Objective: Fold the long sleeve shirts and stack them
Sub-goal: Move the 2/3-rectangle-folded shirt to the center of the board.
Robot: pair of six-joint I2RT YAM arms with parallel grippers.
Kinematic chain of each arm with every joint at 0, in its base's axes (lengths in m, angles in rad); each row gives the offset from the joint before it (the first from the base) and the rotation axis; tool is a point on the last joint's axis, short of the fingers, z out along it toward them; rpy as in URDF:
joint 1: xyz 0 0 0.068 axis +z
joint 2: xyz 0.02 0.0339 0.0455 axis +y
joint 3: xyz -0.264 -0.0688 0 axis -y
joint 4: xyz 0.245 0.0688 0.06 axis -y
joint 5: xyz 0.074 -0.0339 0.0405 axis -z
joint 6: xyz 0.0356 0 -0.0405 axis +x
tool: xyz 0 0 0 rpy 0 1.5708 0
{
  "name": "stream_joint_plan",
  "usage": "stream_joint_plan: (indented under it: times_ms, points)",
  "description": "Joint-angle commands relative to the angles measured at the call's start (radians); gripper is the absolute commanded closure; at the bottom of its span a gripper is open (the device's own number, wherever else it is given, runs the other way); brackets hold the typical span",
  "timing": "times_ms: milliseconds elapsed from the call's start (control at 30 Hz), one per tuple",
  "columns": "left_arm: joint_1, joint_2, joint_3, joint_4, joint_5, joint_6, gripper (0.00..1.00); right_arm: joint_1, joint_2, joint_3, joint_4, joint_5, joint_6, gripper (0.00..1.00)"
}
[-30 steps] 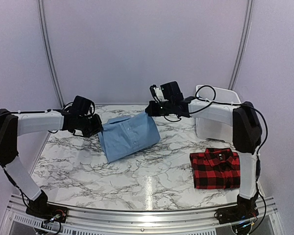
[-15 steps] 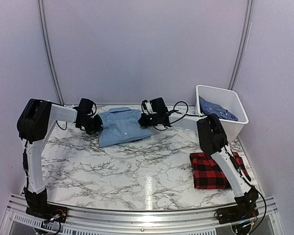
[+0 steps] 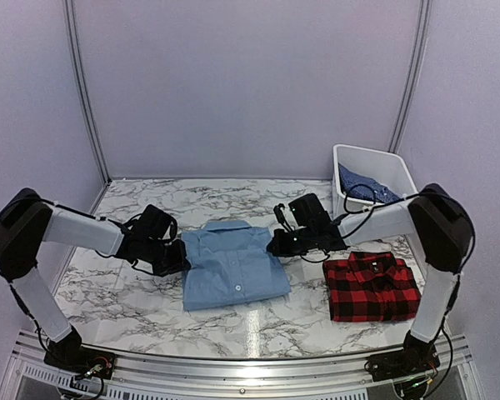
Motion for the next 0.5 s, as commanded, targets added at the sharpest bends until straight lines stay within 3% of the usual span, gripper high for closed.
stream_joint_plan:
  times_ms: [0, 233, 467]
  points:
    - [-0.102, -0.212, -0.126, -0.069, -0.083, -0.093, 1.00, 0.059, -0.251, -0.179, 0.027, 0.092, 0.052, 1.00]
    - [-0.175, -0.402, -0.157, -0.158, -0.148, -0.134, 1.00, 0.125, -0.456, -0.219, -0.060, 0.199, 0.048, 1.00]
    - [-0.175, -0.445, -0.040, -0.271, -0.205, -0.077, 1.00, 0.127, -0.474, -0.085, -0.155, 0.272, -0.017, 1.00]
